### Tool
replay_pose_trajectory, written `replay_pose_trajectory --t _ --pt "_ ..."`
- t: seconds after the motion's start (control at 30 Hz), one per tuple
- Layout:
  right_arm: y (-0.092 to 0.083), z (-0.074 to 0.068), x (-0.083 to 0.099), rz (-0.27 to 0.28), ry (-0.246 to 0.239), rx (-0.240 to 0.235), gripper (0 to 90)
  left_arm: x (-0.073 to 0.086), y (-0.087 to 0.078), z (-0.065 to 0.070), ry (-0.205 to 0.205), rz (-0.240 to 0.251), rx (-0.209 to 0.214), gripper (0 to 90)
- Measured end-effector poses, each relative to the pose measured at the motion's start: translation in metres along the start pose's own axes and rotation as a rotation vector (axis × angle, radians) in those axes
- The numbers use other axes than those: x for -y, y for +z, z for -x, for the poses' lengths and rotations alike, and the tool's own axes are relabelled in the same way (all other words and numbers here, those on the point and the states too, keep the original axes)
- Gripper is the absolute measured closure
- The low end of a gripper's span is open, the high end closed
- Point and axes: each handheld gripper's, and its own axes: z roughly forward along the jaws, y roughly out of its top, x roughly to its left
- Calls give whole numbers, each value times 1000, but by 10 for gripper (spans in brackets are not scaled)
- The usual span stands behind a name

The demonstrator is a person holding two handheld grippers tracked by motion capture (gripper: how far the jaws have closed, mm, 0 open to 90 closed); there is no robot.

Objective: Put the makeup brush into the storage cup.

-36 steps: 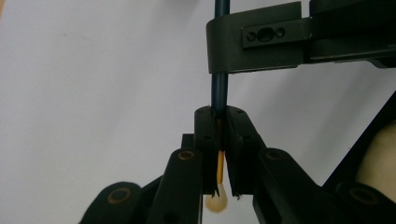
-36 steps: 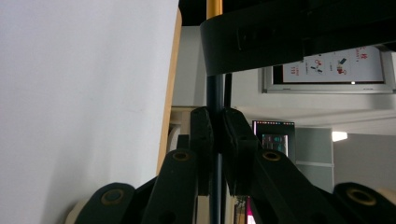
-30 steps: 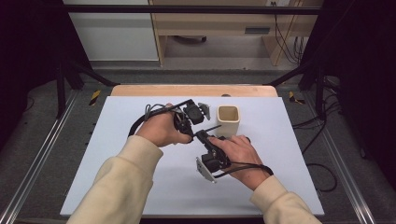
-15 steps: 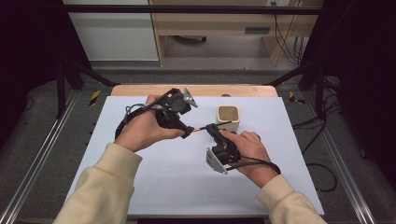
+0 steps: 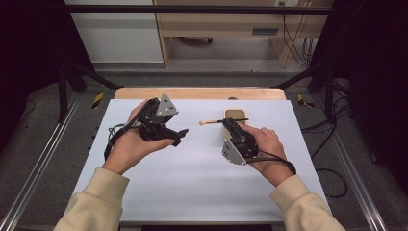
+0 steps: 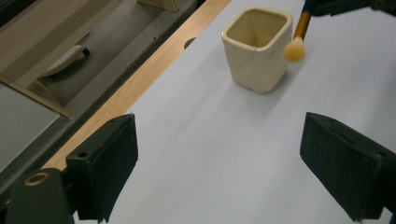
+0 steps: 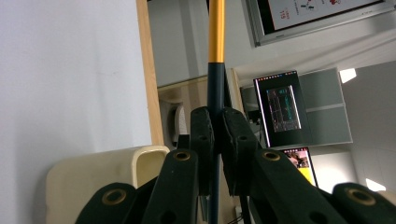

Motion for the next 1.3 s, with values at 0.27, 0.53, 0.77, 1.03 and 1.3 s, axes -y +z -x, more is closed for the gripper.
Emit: replay_pose_trajectory --t 0.27,0.53,0.77,1.03,1.3 --pt "1 5 11 -26 11 10 837 15 2 1 -22 13 -8 101" --pt "0 14 22 -37 49 25 837 33 2 2 -62 55 -23 91" --pt "2 21 33 -13 181 44 837 53 3 4 -120 106 -21 65" --pt "9 25 47 21 329 53 836 77 7 6 -175 159 -24 28" --pt "17 24 58 37 444 52 836 103 8 6 -235 227 -65 36"
